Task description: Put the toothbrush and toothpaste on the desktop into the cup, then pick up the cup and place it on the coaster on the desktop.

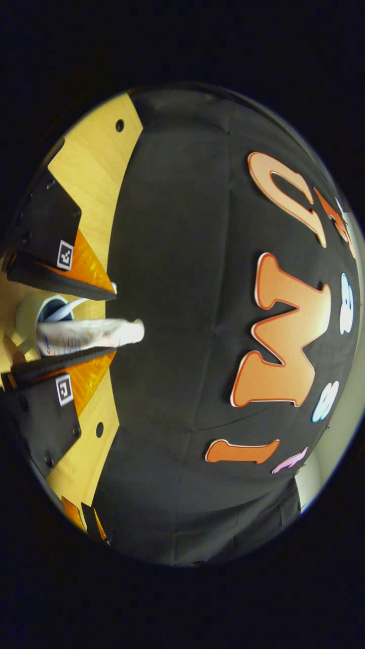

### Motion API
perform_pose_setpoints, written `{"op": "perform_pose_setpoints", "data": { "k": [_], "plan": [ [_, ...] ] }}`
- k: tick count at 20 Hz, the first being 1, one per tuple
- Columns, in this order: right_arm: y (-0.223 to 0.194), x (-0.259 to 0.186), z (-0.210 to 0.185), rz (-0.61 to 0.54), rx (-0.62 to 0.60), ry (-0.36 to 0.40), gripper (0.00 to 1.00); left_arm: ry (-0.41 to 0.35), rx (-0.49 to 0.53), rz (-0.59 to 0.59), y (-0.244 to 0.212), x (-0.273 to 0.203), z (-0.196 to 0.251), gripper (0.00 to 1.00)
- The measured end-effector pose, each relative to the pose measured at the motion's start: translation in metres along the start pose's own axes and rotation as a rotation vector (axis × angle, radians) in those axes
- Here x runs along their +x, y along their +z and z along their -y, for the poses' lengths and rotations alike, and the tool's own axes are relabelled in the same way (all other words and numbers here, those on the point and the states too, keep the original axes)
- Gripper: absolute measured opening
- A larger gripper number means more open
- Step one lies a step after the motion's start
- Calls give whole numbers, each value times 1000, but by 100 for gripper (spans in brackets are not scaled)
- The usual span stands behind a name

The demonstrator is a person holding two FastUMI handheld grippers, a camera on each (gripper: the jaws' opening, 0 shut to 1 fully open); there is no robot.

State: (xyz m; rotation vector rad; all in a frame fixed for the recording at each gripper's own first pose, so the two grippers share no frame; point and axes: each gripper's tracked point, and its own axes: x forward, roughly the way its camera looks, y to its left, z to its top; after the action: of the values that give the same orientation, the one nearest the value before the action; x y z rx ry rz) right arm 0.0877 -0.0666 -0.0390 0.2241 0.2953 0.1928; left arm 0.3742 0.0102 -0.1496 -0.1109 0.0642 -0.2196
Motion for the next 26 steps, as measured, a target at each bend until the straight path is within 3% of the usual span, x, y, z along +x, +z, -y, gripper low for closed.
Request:
{"op": "perform_pose_setpoints", "data": {
  "k": [2, 7, 16, 26],
  "plan": [
    [-2, 2, -13, -25, -7, 11, 89, 1, 4, 18, 22, -19, -5, 77],
    [11, 10, -57, -31, -22, 68, 90, 17, 33, 33, 63, -74, -21, 93],
    [6, 44, -109, -163, -92, 92, 90, 152, 121, 15, 99, -174, -80, 98],
    [-36, 91, -138, -431, -201, 54, 90, 247, 87, 1, 100, -250, -122, 98]
  ]
}}
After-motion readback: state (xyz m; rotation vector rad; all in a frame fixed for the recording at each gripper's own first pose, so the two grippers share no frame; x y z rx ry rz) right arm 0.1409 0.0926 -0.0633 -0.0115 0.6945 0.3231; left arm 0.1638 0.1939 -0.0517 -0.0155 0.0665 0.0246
